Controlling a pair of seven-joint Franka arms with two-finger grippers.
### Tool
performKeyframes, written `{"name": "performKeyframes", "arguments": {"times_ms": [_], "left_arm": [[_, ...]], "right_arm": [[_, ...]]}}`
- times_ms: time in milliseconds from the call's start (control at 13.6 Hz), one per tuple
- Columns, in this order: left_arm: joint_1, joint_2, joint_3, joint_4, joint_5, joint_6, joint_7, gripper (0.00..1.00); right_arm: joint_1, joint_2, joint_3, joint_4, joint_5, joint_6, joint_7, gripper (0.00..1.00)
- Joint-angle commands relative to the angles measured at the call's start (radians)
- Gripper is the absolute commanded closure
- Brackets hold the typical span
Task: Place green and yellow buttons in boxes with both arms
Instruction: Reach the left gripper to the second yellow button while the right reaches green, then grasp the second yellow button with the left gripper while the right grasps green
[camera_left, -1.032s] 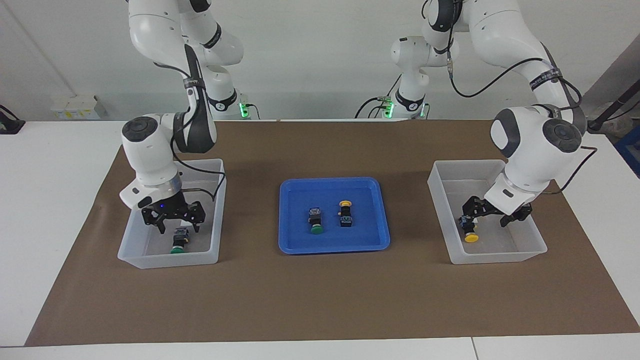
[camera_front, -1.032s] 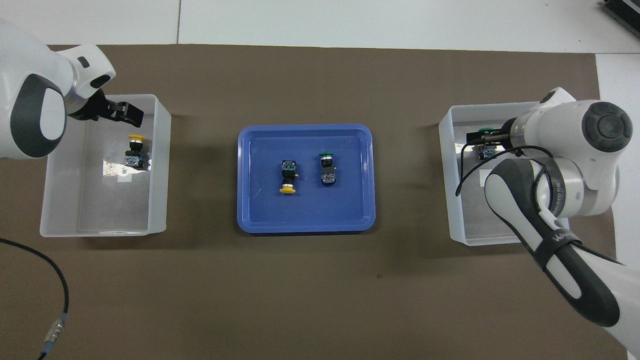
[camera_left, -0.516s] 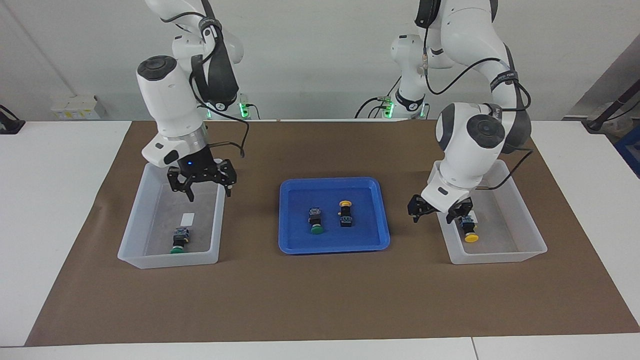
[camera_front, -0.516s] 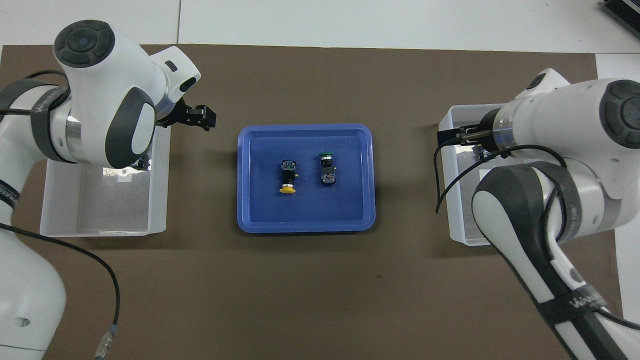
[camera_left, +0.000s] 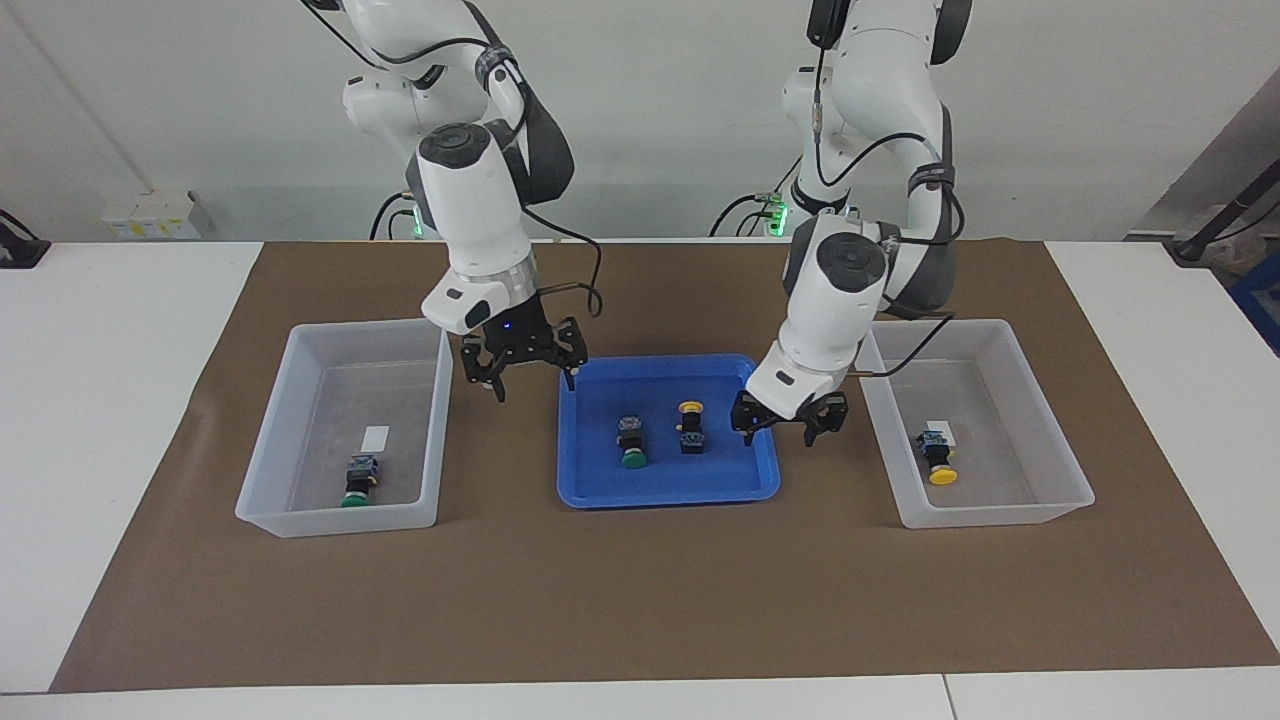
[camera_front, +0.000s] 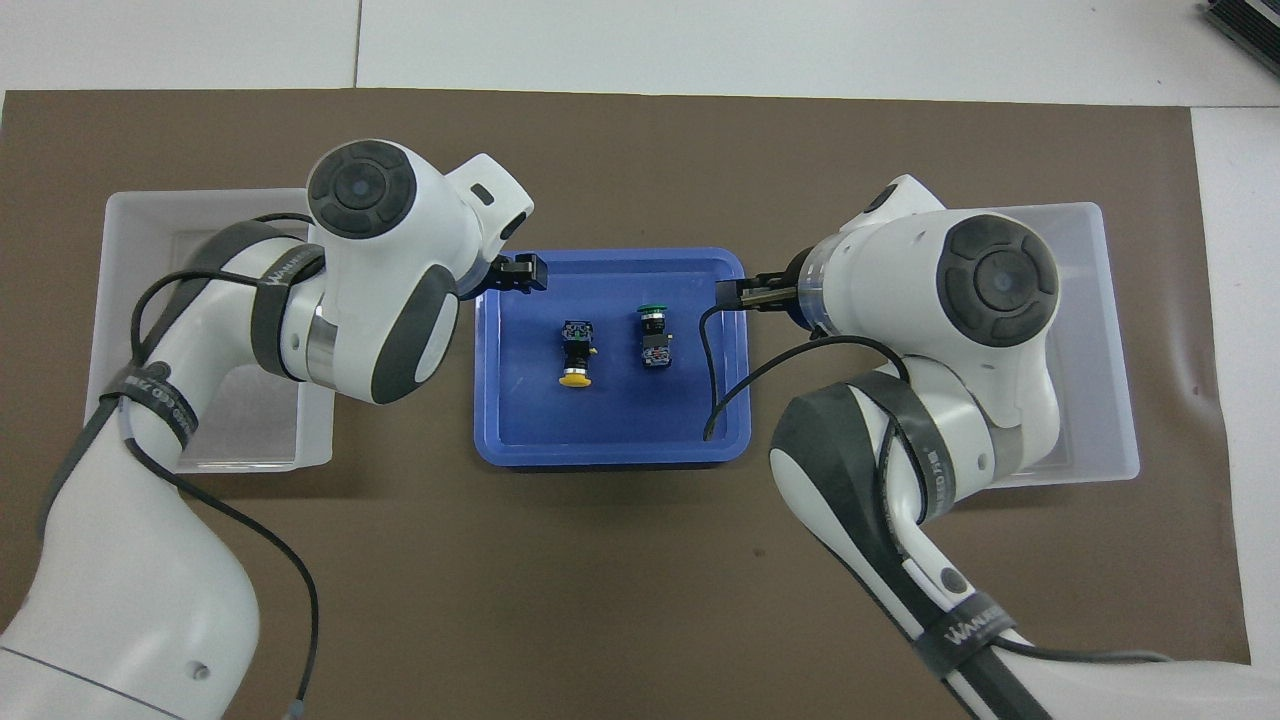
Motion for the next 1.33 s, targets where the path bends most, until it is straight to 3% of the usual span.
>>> {"name": "performKeyframes", "arguments": {"times_ms": [0,442,663,958,1105,1253], "left_arm": [[-0.058,-0.025,0.016,-0.078,-0.023,0.078,-0.064,0.07],[-0.112,-0.011,0.016,-0.209,-0.023,0.284,-0.067,0.13],[-0.124,-0.008,0.015,-0.227,-0.023,0.298,-0.069,0.18],[-0.147,-0.009,0.013,-0.23,-0.023,0.29,-0.099,0.2],[-0.155,-0.011,0.015,-0.233,-0.024,0.289,-0.104,0.25],[-0.155,-0.014,0.015,-0.249,-0.024,0.292,-0.103,0.38]], "right_arm": [[0.037,0.067,0.0,0.021,-0.062,0.078,0.109,0.0],[0.086,0.167,0.002,0.015,-0.167,0.208,0.247,0.0],[0.098,0.219,0.002,0.015,-0.167,0.247,0.247,0.01],[0.1,0.227,0.003,0.003,-0.153,0.234,0.252,0.05],[0.103,0.227,0.003,-0.003,-0.151,0.239,0.264,0.08],[0.106,0.243,0.003,0.0,-0.15,0.259,0.275,0.15]]}}
